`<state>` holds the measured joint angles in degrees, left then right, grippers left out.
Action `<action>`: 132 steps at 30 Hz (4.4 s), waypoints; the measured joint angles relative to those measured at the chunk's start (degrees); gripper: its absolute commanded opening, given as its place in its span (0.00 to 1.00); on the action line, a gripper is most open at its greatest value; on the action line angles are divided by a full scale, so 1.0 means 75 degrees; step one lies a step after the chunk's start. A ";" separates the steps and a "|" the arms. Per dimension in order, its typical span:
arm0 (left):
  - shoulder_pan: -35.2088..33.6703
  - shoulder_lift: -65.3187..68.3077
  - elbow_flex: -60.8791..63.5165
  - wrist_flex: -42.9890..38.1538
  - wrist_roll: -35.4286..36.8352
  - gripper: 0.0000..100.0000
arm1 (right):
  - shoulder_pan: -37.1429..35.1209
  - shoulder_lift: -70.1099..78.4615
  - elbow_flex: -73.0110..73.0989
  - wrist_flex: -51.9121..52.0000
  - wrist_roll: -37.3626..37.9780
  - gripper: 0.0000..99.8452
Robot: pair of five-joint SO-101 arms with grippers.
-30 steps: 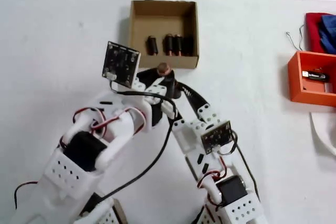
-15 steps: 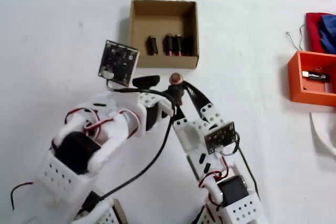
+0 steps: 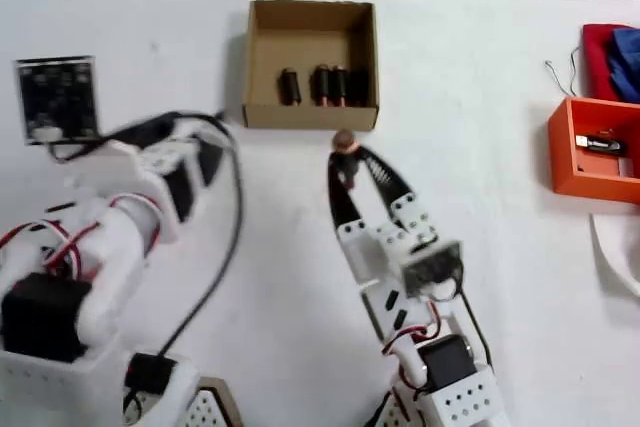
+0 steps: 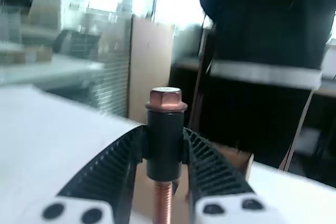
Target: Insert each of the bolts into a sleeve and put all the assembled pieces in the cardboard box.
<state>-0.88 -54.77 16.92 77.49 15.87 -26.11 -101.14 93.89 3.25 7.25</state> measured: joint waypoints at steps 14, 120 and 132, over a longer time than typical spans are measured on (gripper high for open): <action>-0.3610 0.0012 0.4349 -0.1067 -0.1149 0.20 | 0.0234 0.3974 -0.4618 -0.0527 0.0000 0.02; -0.3716 0.0012 0.8662 -0.4829 -0.3587 0.20 | -0.0141 2.4029 -2.2599 0.5544 -0.2321 0.02; -0.3716 0.0012 0.8662 -0.4829 -0.3587 0.20 | -0.0082 2.4029 -2.2611 0.5662 -0.2684 0.02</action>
<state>-28.75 -54.68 81.89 41.27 -11.03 -26.73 79.08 -75.69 45.71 -12.88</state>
